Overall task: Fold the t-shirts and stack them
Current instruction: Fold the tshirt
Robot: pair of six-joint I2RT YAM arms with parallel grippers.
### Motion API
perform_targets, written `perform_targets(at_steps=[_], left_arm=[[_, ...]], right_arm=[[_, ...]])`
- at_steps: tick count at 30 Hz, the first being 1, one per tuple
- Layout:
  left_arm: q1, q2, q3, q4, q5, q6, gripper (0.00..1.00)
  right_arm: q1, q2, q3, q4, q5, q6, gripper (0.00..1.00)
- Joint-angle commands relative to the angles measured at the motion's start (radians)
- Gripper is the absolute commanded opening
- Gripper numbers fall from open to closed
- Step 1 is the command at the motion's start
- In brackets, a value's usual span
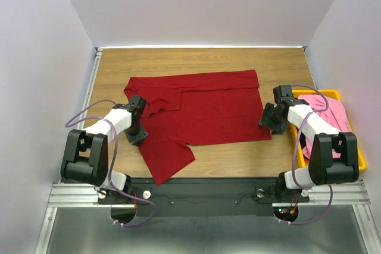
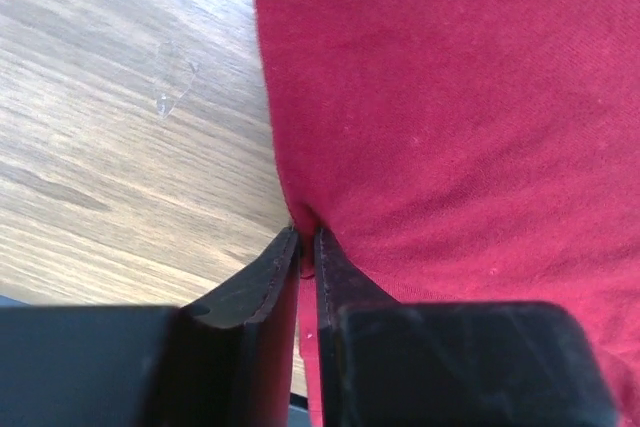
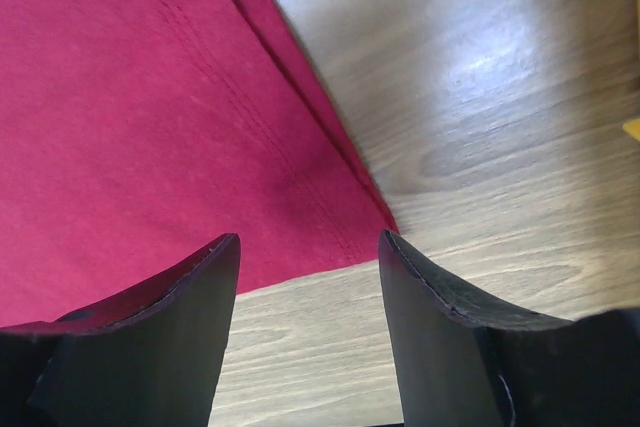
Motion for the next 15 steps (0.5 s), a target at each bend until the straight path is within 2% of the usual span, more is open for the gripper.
perform_targets(at_steps=[1, 2, 15], left_arm=[[-0.006, 0.020, 0.018, -0.020, -0.027, 0.033, 0.03], [-0.006, 0.014, 0.017, -0.018, -0.024, 0.034, 0.00], [-0.005, -0.067, -0.006, -0.012, -0.002, 0.064, 0.00]], right_arm=[[0.003, -0.027, -0.024, 0.035, 0.015, 0.029, 0.63], [0.002, -0.026, -0.029, 0.033, 0.017, 0.033, 0.63], [0.003, -0.046, -0.069, 0.033, 0.112, 0.096, 0.60]])
